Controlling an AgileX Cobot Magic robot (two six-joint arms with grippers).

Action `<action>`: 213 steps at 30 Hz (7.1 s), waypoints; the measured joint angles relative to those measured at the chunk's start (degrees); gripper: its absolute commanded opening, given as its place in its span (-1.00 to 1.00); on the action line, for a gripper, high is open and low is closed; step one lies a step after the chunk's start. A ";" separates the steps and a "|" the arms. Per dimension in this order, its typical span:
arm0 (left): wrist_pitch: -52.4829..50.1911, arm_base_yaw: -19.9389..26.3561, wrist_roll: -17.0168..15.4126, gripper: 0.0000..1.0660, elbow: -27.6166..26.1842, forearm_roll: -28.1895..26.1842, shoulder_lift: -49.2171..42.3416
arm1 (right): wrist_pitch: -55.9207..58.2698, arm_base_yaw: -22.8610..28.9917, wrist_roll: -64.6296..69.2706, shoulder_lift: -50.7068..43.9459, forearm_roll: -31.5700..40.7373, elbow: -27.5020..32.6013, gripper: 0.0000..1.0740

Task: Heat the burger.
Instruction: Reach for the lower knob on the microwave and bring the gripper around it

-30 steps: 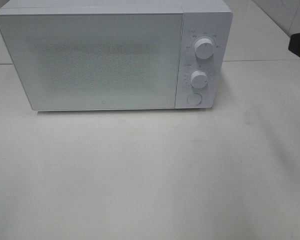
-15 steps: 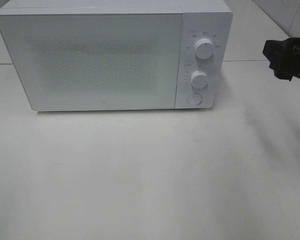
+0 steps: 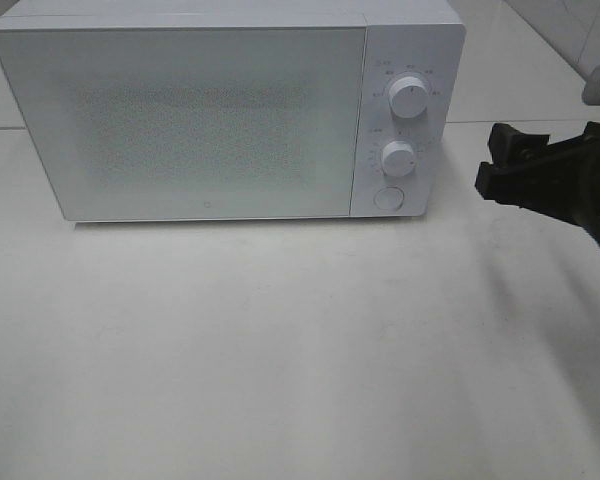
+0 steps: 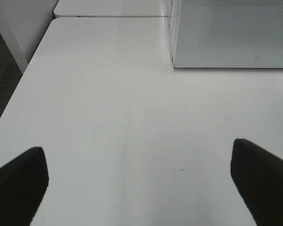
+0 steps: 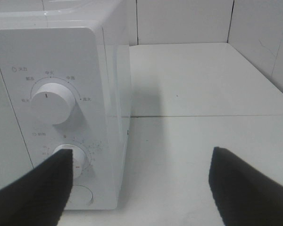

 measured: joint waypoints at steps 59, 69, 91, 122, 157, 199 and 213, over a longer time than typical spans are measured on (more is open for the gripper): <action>0.00 0.00 0.00 0.94 0.00 0.00 0.00 | -7.73 6.82 1.66 38.10 8.65 -28.25 0.42; 0.00 0.00 0.00 0.94 0.00 0.00 0.00 | -7.73 6.25 1.66 38.10 7.45 -28.25 0.41; 0.00 0.00 0.00 0.94 0.00 0.00 0.00 | -7.73 6.25 1.55 38.10 4.98 -28.25 0.33; 0.00 0.00 0.00 0.94 0.00 0.00 0.00 | -7.73 6.25 4.58 38.10 7.22 -28.25 -0.87; -0.06 0.00 0.00 0.94 0.00 0.00 0.00 | -7.73 6.25 10.66 38.10 7.22 -28.25 -0.96; -0.06 0.00 0.00 0.94 0.00 0.00 0.00 | -7.73 5.90 66.23 38.27 7.33 -28.07 -0.91; -0.06 0.00 0.00 0.94 0.00 0.00 0.00 | -7.73 5.90 88.18 38.45 8.19 -28.07 -0.91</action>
